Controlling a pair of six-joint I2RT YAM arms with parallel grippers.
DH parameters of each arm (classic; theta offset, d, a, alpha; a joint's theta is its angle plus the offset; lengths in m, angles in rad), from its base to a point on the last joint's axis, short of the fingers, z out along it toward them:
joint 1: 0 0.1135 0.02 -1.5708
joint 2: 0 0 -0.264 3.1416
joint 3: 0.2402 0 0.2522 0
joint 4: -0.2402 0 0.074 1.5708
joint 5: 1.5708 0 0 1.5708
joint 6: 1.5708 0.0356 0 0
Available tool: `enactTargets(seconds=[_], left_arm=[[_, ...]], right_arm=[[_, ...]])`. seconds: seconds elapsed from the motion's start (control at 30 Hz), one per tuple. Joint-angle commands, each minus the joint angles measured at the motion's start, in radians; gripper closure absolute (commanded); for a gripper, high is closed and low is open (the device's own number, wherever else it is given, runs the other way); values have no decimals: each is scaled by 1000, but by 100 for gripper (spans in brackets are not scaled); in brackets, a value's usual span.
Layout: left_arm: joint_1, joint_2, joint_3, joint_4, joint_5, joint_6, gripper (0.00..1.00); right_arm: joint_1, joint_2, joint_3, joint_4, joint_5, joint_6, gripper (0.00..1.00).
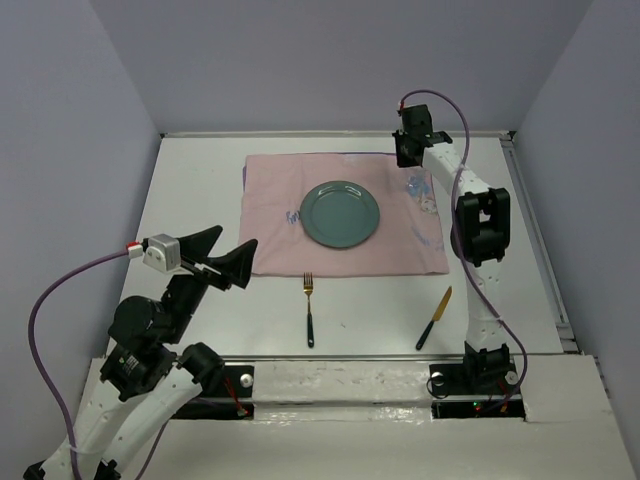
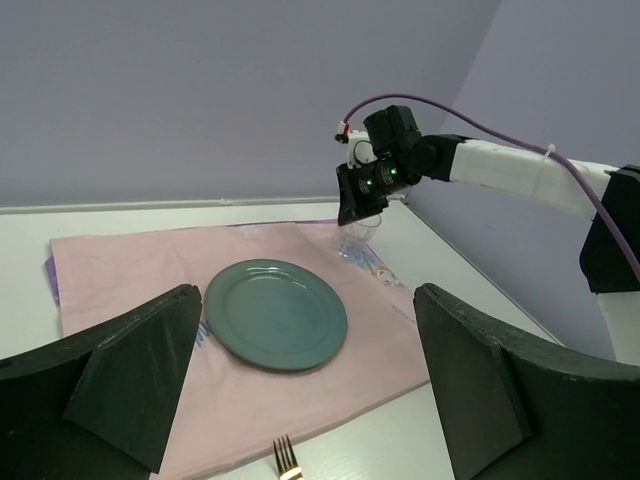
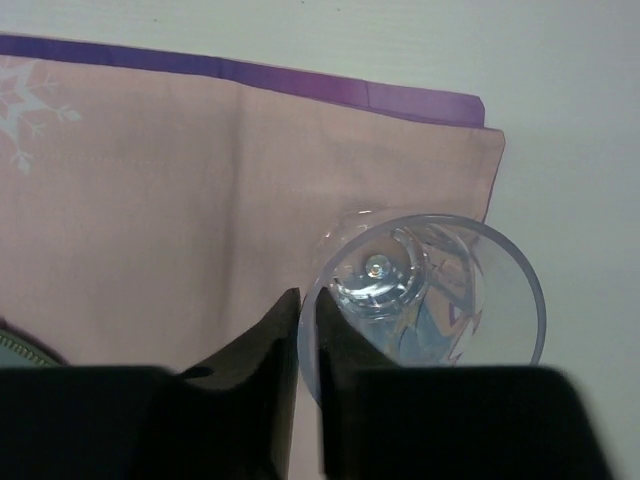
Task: Set the dinner table for one person
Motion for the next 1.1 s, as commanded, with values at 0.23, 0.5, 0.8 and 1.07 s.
enactTargets(seconds=[0.23, 0.5, 0.8, 1.07], left_arm=[[30, 18, 26, 38, 11, 11, 1], [34, 17, 26, 38, -8, 5, 1], [36, 17, 24, 40, -17, 0, 1], [37, 21, 23, 42, -19, -6, 1]], right_arm=[[46, -188, -38, -17, -11, 49, 29], [356, -586, -645, 196, 3, 210, 31], [838, -716, -985, 287, 194, 526, 40], [1033, -635, -967, 174, 329, 771, 43]])
